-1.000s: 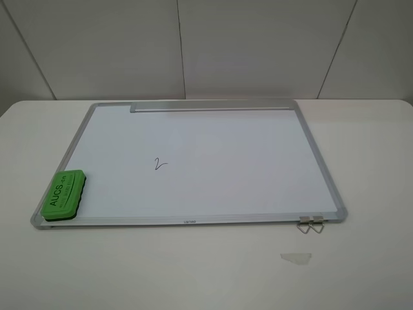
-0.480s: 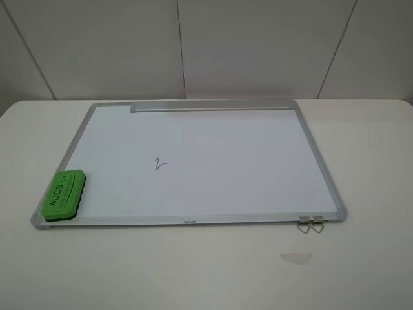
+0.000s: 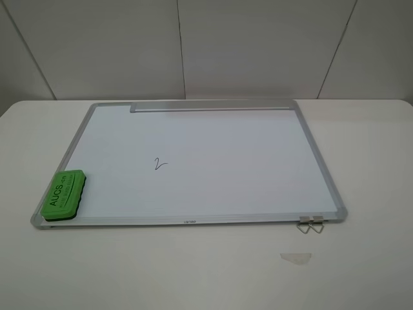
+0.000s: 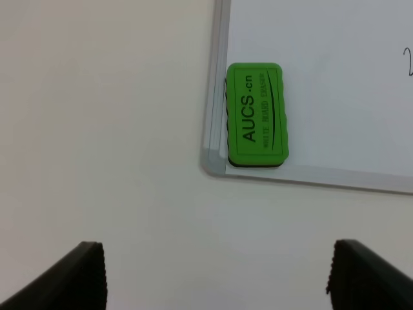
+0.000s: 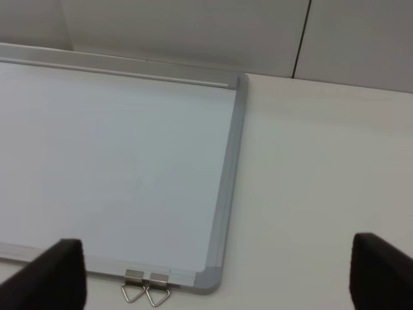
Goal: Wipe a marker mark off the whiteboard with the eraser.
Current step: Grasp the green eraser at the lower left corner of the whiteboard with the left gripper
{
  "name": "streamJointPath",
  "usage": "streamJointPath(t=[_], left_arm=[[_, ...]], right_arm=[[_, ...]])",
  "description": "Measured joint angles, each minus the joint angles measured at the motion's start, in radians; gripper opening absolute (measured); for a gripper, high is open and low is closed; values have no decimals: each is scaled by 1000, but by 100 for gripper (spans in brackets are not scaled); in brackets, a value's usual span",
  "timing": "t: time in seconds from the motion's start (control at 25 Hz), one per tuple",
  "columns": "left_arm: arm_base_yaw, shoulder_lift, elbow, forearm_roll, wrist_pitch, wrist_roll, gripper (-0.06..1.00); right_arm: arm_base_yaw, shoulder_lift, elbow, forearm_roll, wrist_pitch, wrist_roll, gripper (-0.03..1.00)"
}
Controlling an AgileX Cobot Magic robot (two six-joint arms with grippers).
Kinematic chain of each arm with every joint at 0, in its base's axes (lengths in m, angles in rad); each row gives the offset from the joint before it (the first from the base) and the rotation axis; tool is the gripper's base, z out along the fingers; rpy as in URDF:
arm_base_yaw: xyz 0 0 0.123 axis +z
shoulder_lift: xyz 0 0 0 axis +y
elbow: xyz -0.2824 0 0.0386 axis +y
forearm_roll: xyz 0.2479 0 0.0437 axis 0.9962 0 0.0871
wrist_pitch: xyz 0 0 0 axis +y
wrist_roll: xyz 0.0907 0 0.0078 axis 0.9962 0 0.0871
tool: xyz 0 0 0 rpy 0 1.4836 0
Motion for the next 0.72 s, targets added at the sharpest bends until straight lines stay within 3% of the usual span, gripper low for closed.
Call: streamJointPath(t=[0.36, 0.72], left_arm=[[0, 344, -19, -10, -19, -115, 71], [0, 640, -19, -40, -183, -136, 71]], right_arm=[[0, 0, 0, 0, 0, 0, 82], [0, 0, 0, 0, 0, 0, 82]])
